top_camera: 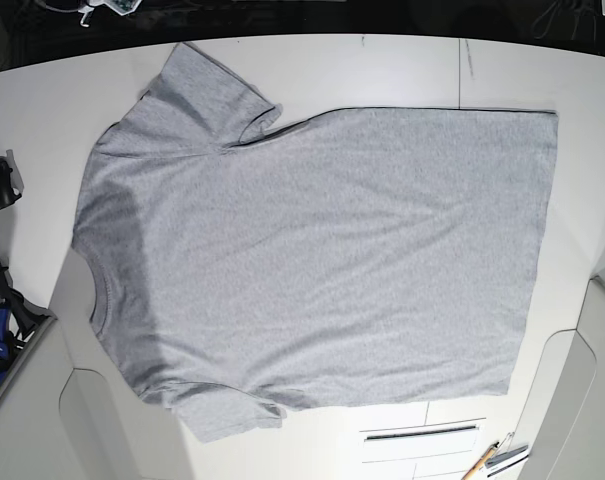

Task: Fold the T-shirt properly
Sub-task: 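Move both grippers from rest toward the shirt's shoulder corners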

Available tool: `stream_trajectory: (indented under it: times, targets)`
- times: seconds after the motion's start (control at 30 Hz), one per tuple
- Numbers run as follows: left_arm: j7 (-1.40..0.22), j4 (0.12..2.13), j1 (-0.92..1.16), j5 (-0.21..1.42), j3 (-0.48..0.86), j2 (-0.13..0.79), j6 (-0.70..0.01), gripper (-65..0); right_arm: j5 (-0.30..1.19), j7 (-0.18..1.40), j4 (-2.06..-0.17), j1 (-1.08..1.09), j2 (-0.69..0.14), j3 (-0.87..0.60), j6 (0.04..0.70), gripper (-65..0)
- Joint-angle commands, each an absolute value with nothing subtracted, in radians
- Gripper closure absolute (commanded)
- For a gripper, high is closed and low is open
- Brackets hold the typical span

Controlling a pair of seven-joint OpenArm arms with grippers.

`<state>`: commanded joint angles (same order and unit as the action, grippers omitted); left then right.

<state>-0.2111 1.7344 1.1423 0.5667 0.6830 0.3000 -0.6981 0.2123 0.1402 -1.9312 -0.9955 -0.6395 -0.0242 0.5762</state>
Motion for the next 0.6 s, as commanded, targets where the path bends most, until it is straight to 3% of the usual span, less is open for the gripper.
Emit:
stream_trajectory:
  times: [0.3,0.4,0.47,0.6]
  targets:
    - [-0.204,1.740,1.140,0.640,0.700,0.351,-0.698,-7.1,0.440,0.147,-1.976,-0.989,-0.624,-0.261,0.572,-3.5]
    - [-0.177,1.740,1.133,0.640,0.701,0.373,-0.698,-8.4,0.514,0.159,-1.976,-0.988,-0.602,-0.326,0.553,-12.7]
    - [-0.152,1.742,1.119,0.640,0.702,0.378,-0.698,-14.2,0.541,0.168,-1.974,-0.973,-0.579,-0.350,0.542,-19.3]
    - [-0.131,1.742,1.085,0.640,0.702,0.400,-0.698,-27.0,0.542,0.234,-1.941,-0.891,-0.509,-0.352,0.457,-20.7]
